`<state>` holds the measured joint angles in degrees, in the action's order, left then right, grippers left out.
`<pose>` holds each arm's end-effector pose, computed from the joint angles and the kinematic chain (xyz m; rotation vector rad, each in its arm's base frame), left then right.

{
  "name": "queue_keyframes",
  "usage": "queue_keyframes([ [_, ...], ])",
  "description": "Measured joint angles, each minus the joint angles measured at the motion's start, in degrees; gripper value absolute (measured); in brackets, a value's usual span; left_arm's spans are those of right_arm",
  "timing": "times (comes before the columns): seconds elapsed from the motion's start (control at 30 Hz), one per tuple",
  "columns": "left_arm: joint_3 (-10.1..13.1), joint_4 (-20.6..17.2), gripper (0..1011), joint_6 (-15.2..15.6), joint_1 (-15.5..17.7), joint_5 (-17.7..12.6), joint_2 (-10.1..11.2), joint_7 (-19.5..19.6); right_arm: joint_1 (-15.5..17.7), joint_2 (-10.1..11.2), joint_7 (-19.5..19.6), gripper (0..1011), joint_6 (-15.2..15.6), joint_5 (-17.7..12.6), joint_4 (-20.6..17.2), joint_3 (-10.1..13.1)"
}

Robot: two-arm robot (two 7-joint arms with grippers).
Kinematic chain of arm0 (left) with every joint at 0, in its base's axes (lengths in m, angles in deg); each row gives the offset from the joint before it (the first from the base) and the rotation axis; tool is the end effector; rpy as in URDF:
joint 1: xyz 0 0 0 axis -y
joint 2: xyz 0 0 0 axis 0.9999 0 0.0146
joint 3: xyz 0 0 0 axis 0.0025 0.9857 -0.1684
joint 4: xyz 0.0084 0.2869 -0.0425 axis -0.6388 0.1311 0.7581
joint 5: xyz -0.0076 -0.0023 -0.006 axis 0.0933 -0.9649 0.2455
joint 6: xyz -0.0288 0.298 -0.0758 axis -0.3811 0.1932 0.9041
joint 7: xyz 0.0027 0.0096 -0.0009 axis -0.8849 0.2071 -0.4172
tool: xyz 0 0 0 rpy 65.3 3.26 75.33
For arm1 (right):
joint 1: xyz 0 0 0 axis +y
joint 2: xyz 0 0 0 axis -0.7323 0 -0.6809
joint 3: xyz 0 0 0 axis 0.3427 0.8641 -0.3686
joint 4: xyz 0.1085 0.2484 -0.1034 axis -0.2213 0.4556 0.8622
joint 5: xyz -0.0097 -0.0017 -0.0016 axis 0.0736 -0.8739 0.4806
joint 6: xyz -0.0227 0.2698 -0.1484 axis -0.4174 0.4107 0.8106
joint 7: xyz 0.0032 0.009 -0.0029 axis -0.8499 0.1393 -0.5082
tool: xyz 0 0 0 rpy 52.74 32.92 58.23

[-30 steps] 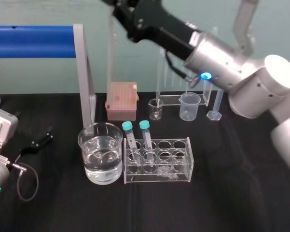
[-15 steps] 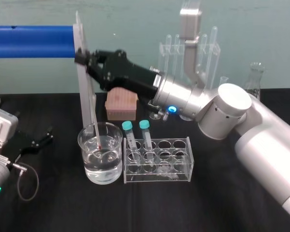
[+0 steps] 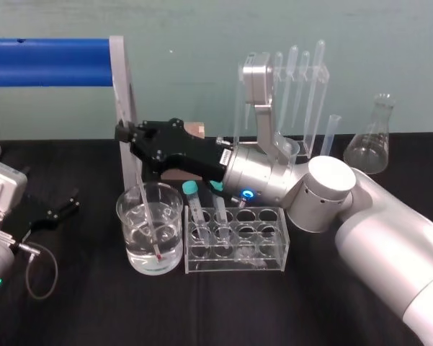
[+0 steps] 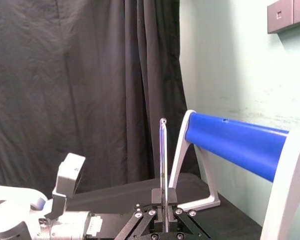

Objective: Hold the thermometer with one hand and immerse one end into the beaker, then reinsert it into the test tube rack.

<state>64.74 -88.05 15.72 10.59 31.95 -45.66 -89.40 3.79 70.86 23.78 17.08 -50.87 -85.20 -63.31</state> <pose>0.3581 0.0827 -0.3022 0.3045 -0.2852 1.2480 0.4758 0.0830 -0.2322 0.1892 -0.0146 -0.3189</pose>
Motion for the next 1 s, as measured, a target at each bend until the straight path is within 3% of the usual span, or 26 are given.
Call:
queue_keyframes([
  [0.3, 0.00, 0.00, 1008, 0.00, 0.00, 0.00, 0.00, 0.00, 0.33, -0.69, -0.36, 56, -0.30, 1.20, 1.32, 0.59],
  [1.0, 0.00, 0.00, 1008, 0.00, 0.00, 0.00, 0.00, 0.00, 1.05, -0.90, -0.47, 56, 0.83, 1.86, 0.14, 1.84],
])
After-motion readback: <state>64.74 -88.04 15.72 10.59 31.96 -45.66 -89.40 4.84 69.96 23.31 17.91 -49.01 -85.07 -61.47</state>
